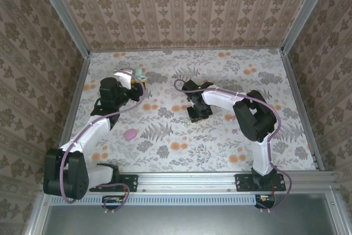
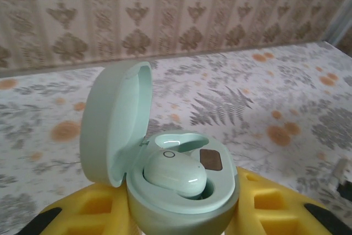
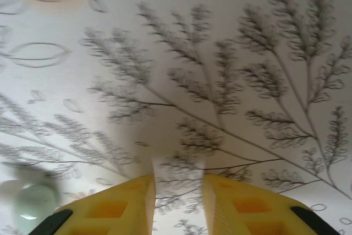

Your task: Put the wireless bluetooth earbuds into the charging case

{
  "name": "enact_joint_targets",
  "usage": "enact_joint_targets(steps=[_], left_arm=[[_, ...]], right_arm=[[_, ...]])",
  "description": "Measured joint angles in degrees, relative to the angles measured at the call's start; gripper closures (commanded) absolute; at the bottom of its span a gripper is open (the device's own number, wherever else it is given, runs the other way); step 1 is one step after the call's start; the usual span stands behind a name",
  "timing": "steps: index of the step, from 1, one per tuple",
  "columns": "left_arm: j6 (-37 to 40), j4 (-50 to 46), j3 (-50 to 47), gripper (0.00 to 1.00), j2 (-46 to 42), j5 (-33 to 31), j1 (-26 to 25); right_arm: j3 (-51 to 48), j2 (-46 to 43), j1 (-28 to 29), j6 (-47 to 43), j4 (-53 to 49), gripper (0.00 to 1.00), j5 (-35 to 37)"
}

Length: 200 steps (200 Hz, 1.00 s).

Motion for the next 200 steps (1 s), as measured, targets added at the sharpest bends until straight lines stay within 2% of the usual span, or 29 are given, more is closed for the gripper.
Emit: enact_joint_targets(steps=[30,77,115,200], left_arm=[[-0.4,0.8,0.8,0.77,0.8,-0.3,-1.4],[-0.3,0.9,1.4,0.77,0.8,-1.2,-1.4],[-0.3,0.9,1.5,0.77,0.8,-1.4,-1.4],[-0.3,0.9,1.5,0.78,0.8,-1.8,-1.4]], right_arm=[[-0.3,-1.3,0.0,-0.3,1.3,0.63,-2.7],[0.0,-1.6,2.3,-1.8,4.6,0.62,-8.5],[1.6,-1.0,4.0,-2.2,4.5,0.64,-9.4],[1.0,0.0,4.0,-2.0,4.2,0.66,-10.0]])
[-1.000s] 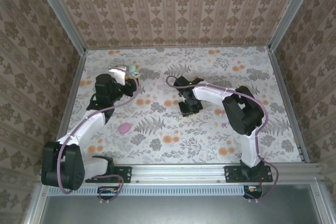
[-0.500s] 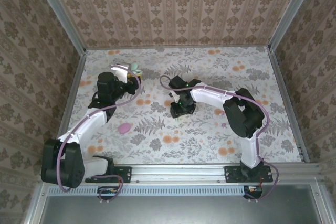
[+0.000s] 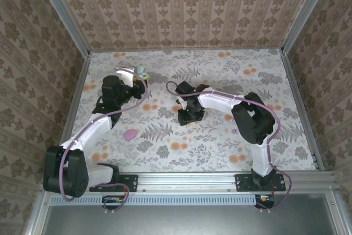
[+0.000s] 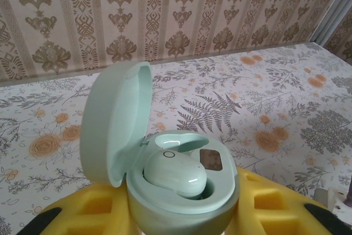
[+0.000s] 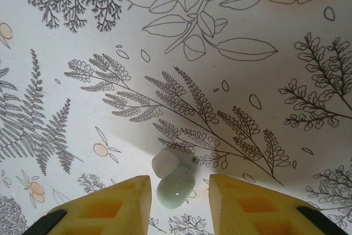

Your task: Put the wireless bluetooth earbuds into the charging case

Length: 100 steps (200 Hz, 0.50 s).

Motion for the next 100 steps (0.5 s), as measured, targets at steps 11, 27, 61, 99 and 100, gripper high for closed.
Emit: enact_joint_targets(steps=[11,27,61,99,100], left_arm=[[0.0,0.0,0.0,0.77,0.0,0.0,0.0],[0.0,0.0,0.0,0.78,0.0,0.0,0.0],[0.0,0.0,0.3,0.77,0.0,0.0,0.0],[0.2,0.0,0.3,0.78,0.0,0.0,0.0],[0.2,0.0,0.3,0.77,0.0,0.0,0.0]], right_arm=[[0.0,0.2,0.0,0.0,0.0,0.67,0.0],[0.0,0.5,0.0,0.0,-0.1,0.68,0.1],[0.0,0.9,0.0,-1.1,-1.7,0.68,1.4],[0.1,0.9,0.0,-4.5,-4.5,0.64,5.5],[0.1,0.9,0.0,-4.7,-4.5,0.64,5.5]])
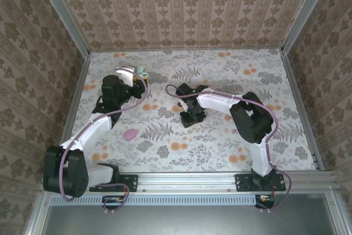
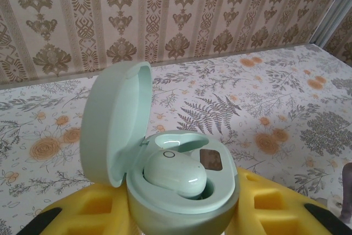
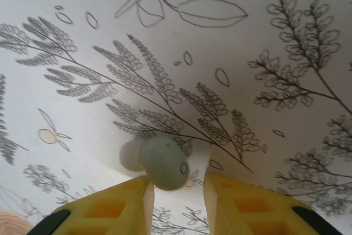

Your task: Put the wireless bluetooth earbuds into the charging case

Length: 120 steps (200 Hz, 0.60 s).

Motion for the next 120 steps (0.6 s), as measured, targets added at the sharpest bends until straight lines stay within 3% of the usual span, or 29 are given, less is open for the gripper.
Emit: enact_joint_targets(steps=[99,120], left_arm=[[0.3,0.0,0.0,0.78,0.0,0.0,0.0],[0.4,0.0,0.0,0.78,0.0,0.0,0.0]], right_arm=[[0.4,-0.2,-4.0,2.1,0.0,0.64,4.1],[1.4,-0.3,-4.0,6.2,0.2,0.58,3.4]])
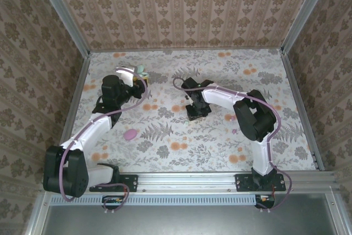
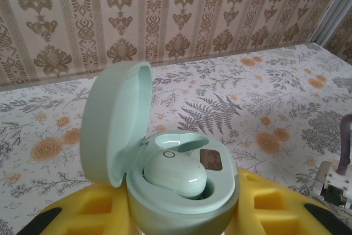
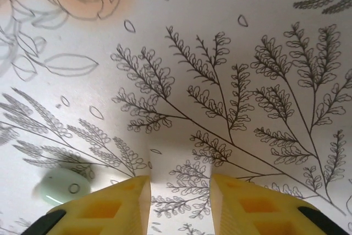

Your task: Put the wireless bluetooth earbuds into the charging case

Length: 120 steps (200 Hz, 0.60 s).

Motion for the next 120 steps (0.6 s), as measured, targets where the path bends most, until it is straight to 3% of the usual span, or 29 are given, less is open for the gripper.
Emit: enact_joint_targets(steps=[64,120], left_arm=[[0.0,0.0,0.0,0.78,0.0,-0.4,0.5],[0.0,0.0,0.0,0.78,0.0,-0.3,1.2]], right_arm=[[-4.7,-4.0,1.3,19.2,6.0,0.47,-8.9],[-5.7,-4.0,3.1,25.7,9.1,0.51,-10.5]])
